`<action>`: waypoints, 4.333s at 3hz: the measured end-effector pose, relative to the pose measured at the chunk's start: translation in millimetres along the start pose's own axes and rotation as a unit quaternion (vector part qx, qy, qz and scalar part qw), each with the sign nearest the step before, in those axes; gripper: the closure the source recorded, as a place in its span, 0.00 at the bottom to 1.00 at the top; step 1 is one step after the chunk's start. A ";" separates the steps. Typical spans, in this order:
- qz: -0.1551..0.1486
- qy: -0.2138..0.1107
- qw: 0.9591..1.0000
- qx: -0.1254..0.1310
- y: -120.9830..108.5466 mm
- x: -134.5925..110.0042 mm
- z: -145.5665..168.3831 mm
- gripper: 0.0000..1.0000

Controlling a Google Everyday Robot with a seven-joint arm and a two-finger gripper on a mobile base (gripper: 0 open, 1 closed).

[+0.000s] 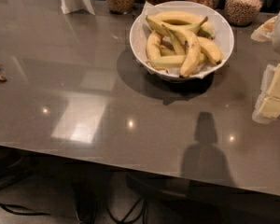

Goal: Pick banana from white bowl

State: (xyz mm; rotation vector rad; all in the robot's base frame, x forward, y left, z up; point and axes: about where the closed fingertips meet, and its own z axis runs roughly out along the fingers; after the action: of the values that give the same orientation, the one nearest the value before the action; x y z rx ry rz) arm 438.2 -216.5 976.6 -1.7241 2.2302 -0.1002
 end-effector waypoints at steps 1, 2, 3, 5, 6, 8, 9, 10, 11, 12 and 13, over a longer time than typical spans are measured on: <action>-0.005 -0.001 1.000 0.007 -0.9 -1.6 -1.8 0.00; -0.070 0.003 0.997 0.022 -7.4 -12.0 -0.5 0.00; -0.189 0.009 0.981 0.035 -25.8 -37.3 4.2 0.00; -0.227 0.011 0.973 0.038 -25.3 -37.3 2.2 0.00; -0.264 0.008 0.962 0.075 -29.3 -39.7 -3.0 0.00; -0.456 0.020 0.874 0.167 -66.4 -88.3 1.1 0.00; -0.489 0.028 0.856 0.167 -64.9 -87.6 -1.5 0.00; -0.489 0.028 0.856 0.167 -64.9 -87.6 -1.5 0.00; -0.505 0.039 0.842 0.186 -68.4 -89.7 -0.2 0.00; -0.540 0.059 0.811 0.218 -88.1 -98.3 16.3 0.00; -0.586 0.081 0.766 0.252 -107.3 -112.3 35.6 0.00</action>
Offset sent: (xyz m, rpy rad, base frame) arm 0.0318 0.0304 0.0065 -0.1868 -0.1527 0.4129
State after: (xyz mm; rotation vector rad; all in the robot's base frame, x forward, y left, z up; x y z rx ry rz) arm 573.3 -133.5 992.7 -2.4612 0.6982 -1.0293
